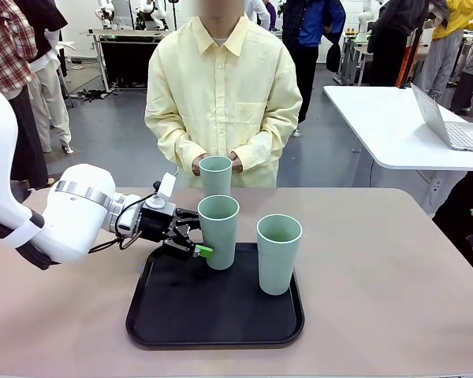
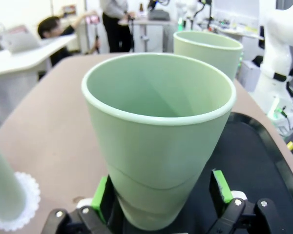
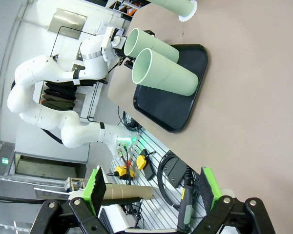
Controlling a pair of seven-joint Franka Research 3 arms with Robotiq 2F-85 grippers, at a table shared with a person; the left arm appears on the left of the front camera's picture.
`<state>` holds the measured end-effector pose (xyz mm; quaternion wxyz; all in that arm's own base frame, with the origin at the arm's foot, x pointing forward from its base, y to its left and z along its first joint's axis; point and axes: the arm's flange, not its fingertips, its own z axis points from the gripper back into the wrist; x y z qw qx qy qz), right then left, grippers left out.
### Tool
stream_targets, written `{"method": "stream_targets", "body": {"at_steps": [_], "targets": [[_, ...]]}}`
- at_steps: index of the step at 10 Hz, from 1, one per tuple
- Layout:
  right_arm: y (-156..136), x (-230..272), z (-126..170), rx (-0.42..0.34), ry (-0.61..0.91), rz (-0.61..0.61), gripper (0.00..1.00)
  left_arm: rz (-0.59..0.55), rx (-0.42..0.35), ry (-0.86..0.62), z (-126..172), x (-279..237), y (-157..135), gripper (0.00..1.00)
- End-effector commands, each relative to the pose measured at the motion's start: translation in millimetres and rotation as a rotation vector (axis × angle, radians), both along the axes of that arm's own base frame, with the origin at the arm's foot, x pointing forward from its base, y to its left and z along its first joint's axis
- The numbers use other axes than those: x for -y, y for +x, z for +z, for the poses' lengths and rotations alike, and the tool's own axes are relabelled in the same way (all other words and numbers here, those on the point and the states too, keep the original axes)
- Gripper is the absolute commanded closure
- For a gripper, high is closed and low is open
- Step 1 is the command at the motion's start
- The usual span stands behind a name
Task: Place coasters on the table and set cups on them.
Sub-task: Take one Reusable plastic cup from the Flat Tray and place it on a coaster set by the human.
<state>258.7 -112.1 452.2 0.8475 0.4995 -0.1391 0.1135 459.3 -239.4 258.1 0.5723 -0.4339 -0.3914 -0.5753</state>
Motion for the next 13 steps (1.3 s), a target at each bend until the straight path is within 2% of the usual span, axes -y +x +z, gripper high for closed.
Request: {"method": "stream_targets", "body": {"at_steps": [1,5,10,11,12,13], "targets": [[3.1,-0.3,0.0,0.022,0.029,0.002,0.0,0.013,0.007,-0.007,-6.1,13.8,5.4,0.0],[3.1,-0.3,0.0,0.022,0.029,0.002,0.0,0.019,-0.004,-0.014,-9.7,19.0,16.9,0.0],[3.1,-0.3,0.0,0.022,0.029,0.002,0.0,-0.009,-0.011,-0.04,-15.4,35.2,17.1,0.0],[3.1,-0.3,0.0,0.022,0.029,0.002,0.0,-0.014,-0.011,-0.052,-15.4,35.0,17.0,0.09],[3.1,-0.3,0.0,0.022,0.029,0.002,0.0,-0.022,-0.012,-0.06,-15.1,34.6,16.6,0.59],[3.1,-0.3,0.0,0.022,0.029,0.002,0.0,-0.023,-0.011,-0.063,-14.4,33.5,15.8,0.68]]}}
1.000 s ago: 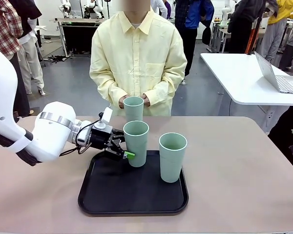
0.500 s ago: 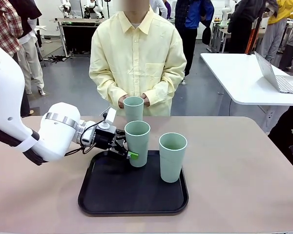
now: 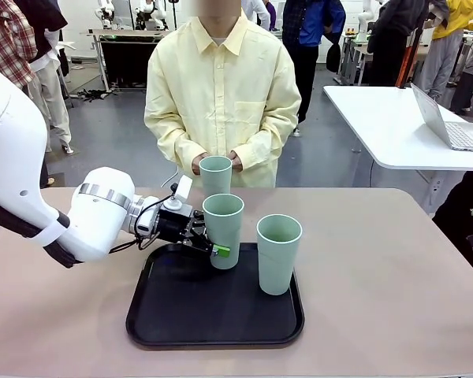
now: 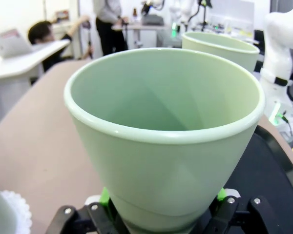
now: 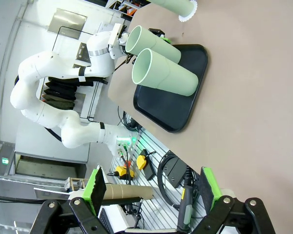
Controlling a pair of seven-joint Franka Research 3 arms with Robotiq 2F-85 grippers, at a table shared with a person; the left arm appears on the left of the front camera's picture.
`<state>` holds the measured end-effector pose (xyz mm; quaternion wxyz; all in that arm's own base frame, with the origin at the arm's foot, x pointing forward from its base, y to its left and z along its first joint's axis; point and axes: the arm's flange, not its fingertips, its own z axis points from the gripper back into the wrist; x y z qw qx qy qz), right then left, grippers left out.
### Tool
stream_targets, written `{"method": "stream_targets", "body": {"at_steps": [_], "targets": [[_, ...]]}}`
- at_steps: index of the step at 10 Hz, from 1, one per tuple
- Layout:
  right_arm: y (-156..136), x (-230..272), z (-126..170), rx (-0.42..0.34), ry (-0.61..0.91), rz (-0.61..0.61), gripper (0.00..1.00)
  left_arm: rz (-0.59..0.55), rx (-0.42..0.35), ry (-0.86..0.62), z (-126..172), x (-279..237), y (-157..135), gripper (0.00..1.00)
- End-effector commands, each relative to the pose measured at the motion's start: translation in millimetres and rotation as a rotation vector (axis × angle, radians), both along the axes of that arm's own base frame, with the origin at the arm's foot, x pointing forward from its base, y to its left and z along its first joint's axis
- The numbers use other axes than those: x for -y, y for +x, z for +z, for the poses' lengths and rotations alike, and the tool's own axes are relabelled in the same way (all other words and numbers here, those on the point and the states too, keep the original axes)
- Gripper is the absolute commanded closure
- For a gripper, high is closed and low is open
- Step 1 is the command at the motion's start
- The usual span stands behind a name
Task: Place coasters on the table and set cups on them.
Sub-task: Take one Reusable plastic cup from the Flat Tray and place it on a coaster set by the human.
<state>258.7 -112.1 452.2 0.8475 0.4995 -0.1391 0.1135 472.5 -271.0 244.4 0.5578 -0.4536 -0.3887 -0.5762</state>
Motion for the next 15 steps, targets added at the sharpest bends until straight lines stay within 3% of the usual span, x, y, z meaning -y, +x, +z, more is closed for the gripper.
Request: {"method": "stream_targets", "body": {"at_steps": [1,3,4,7,9,15], "targets": [[3.1,-0.3,0.0,0.022,0.029,0.002,0.0,0.01,0.007,-0.032,1.1,0.7,1.4,1.0],[3.1,-0.3,0.0,0.022,0.029,0.002,0.0,0.004,0.006,-0.016,12.5,-4.6,-10.2,1.0],[3.1,-0.3,0.0,0.022,0.029,0.002,0.0,0.007,-0.003,0.002,37.6,-10.3,-22.3,1.0],[3.1,-0.3,0.0,0.022,0.029,0.002,0.0,-0.013,0.03,0.058,160.1,-23.0,-60.4,1.0],[3.1,-0.3,0.0,0.022,0.029,0.002,0.0,0.004,0.029,0.073,202.5,-25.0,-66.7,1.0],[3.1,-0.3,0.0,0.022,0.029,0.002,0.0,0.022,0.054,0.059,226.0,-25.0,-73.8,1.0]]}}
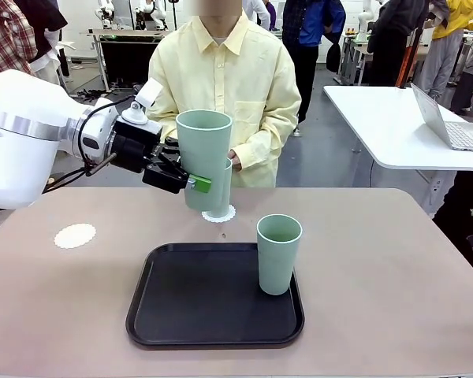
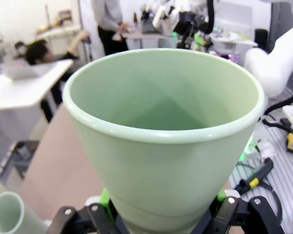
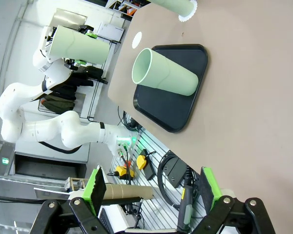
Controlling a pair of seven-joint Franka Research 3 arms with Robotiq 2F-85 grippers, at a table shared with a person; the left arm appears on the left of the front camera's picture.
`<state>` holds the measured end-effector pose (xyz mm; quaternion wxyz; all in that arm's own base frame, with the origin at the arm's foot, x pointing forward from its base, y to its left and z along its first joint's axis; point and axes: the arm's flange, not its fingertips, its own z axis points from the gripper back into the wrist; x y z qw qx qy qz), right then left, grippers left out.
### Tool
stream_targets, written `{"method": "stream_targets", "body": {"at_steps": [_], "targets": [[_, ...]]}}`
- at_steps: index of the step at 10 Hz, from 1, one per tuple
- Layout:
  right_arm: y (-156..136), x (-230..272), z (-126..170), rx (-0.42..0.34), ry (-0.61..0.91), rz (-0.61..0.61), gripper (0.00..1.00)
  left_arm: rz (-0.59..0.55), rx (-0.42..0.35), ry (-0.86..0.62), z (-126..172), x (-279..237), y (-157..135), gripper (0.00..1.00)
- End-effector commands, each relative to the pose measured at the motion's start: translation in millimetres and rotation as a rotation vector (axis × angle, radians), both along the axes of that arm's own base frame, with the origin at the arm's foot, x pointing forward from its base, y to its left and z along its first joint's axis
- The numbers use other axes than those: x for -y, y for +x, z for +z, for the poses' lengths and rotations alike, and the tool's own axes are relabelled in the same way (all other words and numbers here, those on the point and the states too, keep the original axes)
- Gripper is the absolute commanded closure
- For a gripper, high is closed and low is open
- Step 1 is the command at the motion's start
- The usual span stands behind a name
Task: Place coasters on the table and set cups on them.
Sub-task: Take one Reusable plastic cup from the Flat Tray and place it on a coaster set by the human.
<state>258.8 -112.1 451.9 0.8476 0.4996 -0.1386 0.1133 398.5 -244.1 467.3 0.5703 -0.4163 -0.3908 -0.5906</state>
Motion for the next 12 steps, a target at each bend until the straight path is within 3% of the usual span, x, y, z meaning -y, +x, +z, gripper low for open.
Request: {"method": "stream_targets", "body": {"at_steps": [1,3,5,9,12], "targets": [[3.1,-0.3,0.3,0.023,0.028,0.002,0.0,0.002,-0.001,-0.001,-0.1,-0.8,0.4,0.16],[3.1,-0.3,0.3,0.023,0.028,0.002,0.0,0.132,0.048,0.018,-5.1,-80.5,42.9,0.16],[3.1,-0.3,0.3,0.023,0.028,0.002,0.0,0.244,0.035,0.002,-13.8,-156.9,65.7,0.16],[3.1,-0.3,0.3,0.023,0.028,0.002,0.0,0.46,0.035,-0.061,-25.9,-285.6,59.4,0.16],[3.1,-0.3,0.3,0.023,0.028,0.002,0.0,0.592,0.018,-0.117,-40.0,-353.2,46.4,0.16]]}}
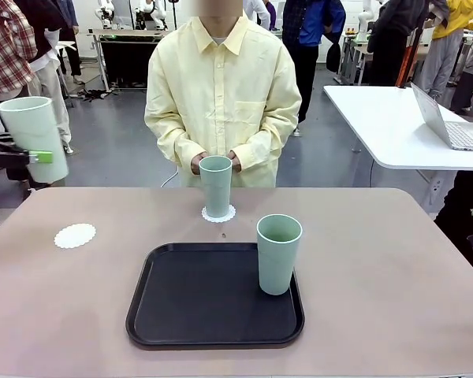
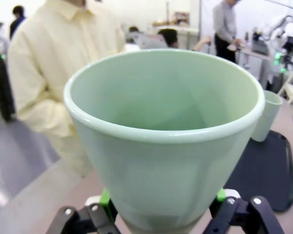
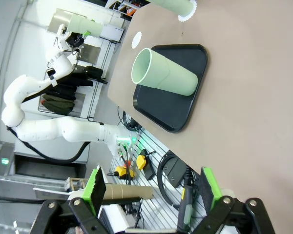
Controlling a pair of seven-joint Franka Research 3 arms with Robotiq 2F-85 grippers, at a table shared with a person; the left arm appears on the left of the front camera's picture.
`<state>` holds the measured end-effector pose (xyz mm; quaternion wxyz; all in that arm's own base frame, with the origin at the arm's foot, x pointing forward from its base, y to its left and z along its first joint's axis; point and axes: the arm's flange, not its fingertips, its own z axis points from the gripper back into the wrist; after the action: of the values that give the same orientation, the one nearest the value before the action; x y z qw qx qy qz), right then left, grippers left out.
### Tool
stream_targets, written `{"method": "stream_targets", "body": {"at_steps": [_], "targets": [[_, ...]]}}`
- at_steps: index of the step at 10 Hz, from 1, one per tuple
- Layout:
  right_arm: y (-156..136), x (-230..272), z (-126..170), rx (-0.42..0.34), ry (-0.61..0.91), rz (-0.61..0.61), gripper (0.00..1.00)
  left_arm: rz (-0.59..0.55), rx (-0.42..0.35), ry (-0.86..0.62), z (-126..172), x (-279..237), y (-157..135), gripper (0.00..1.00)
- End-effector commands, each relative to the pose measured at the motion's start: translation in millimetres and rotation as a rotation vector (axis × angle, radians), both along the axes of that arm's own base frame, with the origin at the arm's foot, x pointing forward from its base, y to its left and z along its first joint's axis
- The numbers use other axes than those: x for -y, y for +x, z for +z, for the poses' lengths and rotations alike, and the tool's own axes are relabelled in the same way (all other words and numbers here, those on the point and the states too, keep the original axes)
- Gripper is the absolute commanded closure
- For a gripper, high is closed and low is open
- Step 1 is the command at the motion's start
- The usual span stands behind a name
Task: Place coasters on the table and set cups on them.
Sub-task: Take one Reusable plastic cup from the Flat Tray and place it on a coaster set by the human.
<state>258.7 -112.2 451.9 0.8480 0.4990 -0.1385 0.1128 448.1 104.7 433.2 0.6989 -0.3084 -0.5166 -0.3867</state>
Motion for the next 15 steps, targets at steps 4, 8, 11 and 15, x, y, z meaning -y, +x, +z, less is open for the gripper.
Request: {"method": "stream_targets", "body": {"at_steps": [4,8,11,15], "targets": [[3.1,-0.4,0.3,0.024,0.03,0.003,0.0,0.042,-0.002,-0.023,-6.3,-20.2,-6.5,0.16],[3.1,-0.4,0.3,0.024,0.03,0.003,0.0,0.042,-0.002,-0.023,-6.3,-20.2,-6.5,0.16],[3.1,-0.4,0.3,0.024,0.03,0.003,0.0,0.007,-0.005,-0.034,-27.5,-11.9,7.4,0.16],[3.1,-0.4,0.3,0.024,0.03,0.003,0.0,-0.052,-0.047,-0.027,-82.6,-4.6,22.1,0.16]]}}
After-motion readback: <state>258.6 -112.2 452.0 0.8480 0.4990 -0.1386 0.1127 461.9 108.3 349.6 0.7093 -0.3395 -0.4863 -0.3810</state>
